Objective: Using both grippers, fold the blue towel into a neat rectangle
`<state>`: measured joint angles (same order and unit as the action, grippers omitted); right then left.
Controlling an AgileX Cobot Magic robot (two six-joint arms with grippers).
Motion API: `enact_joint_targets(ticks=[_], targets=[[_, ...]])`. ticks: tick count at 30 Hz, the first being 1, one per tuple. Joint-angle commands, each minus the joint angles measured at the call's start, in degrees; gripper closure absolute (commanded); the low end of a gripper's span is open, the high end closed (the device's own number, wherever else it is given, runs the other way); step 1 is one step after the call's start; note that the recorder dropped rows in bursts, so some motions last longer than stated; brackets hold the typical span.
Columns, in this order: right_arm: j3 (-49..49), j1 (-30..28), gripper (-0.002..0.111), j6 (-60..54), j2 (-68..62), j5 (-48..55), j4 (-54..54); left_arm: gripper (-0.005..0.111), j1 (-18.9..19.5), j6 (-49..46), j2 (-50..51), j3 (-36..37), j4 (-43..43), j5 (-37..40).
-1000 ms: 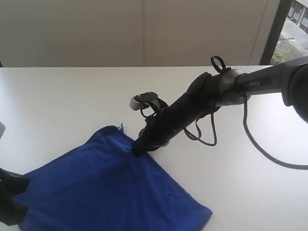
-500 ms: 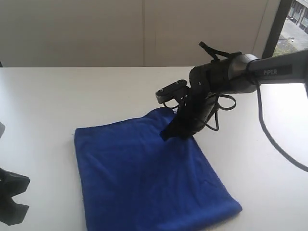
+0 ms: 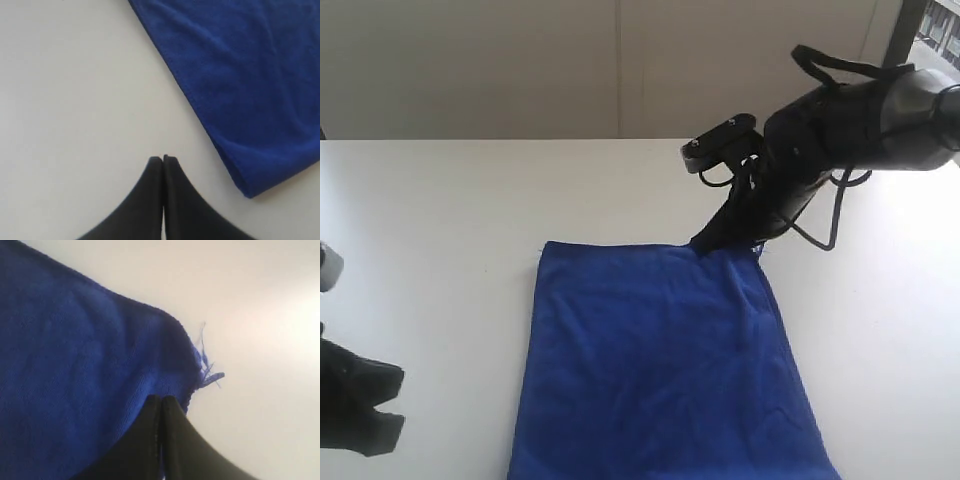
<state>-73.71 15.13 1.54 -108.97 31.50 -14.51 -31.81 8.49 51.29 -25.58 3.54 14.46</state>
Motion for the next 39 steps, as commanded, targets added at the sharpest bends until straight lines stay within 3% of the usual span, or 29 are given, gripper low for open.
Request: enact_joint_targets(ticks=[1, 8, 17, 26, 39], targets=[[-0.50, -3.96, 0.108, -9.78, -2.64, -0.63, 13.37, 0.107, -3.89, 0.14, 7.07, 1.82, 3.49, -5.63], [-0.50, -12.36, 0.108, -42.84, -7.06, 4.27, 49.51, 0.107, -11.33, -3.02, 23.94, -3.76, 3.69, -14.46], [-2.18, -13.05, 0.107, -48.92, -6.19, 0.40, 49.41, 0.107, -11.33, -4.85, 39.85, -10.23, 3.69, -13.90], [-6.88, -13.05, 0.072, -51.22, -7.32, -5.06, 48.16, 0.107, -12.34, -4.85, 41.50, -10.53, 3.59, -13.60], [-7.17, -13.05, 0.072, -51.22, -11.49, -2.35, 47.05, 0.107, -12.28, -5.94, 46.43, -10.53, 3.11, -11.70]])
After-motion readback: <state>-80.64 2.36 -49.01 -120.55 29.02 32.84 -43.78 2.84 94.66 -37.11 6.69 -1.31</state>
